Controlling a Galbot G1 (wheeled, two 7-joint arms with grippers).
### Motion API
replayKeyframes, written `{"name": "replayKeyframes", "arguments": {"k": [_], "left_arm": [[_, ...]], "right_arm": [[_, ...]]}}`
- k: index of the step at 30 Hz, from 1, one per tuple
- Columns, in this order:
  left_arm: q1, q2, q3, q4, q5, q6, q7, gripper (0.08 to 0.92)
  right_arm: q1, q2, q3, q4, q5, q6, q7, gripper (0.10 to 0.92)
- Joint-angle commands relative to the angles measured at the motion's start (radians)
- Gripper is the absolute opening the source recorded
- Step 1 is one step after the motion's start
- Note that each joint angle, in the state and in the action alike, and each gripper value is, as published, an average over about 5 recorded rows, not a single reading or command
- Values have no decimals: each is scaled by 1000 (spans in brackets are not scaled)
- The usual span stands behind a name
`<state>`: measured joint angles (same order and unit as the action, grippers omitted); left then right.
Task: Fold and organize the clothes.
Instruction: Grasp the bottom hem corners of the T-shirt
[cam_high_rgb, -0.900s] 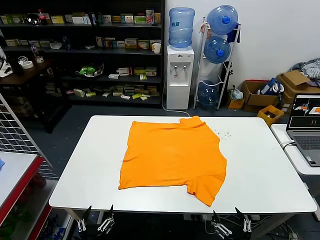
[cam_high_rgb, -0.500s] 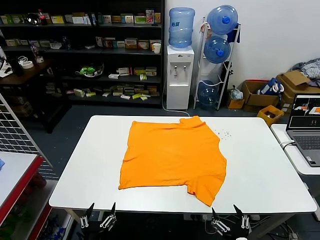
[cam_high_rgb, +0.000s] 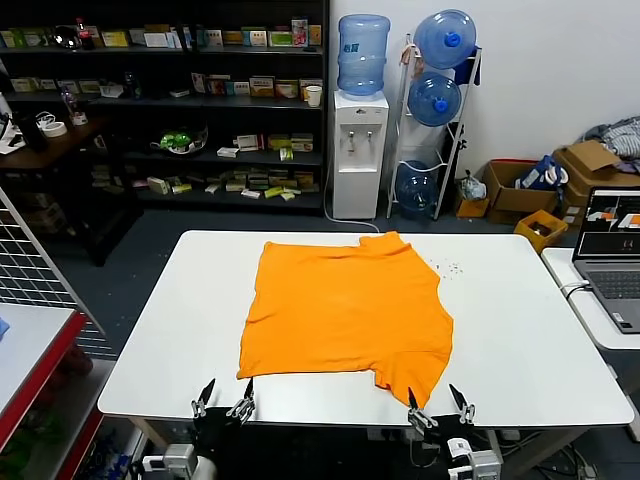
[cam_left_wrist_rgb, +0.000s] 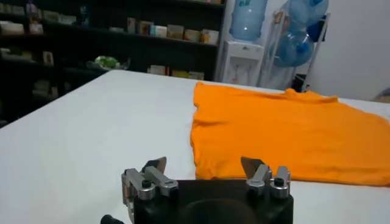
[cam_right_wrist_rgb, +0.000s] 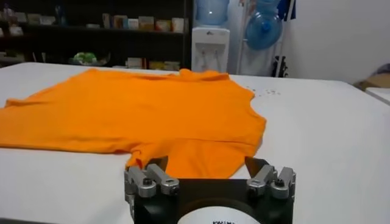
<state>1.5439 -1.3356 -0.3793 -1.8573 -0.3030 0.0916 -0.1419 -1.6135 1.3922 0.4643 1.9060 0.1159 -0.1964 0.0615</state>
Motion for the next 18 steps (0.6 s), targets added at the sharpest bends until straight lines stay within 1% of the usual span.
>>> {"name": "replayKeyframes", "arguments": {"k": [1,5,18], "left_arm": [[-110,7,31,85,-12,42,-10,797],[-118,6,36,102,-12,47,-12,707],[-118,1,47,125,-7,59,-18,327]], "right_arm": [[54,18,-19,-53,-11,-35,11,747],[50,16,-17,-59,-10,-38,12,635],[41,7,-9,-57,16,-39,18,262]]}}
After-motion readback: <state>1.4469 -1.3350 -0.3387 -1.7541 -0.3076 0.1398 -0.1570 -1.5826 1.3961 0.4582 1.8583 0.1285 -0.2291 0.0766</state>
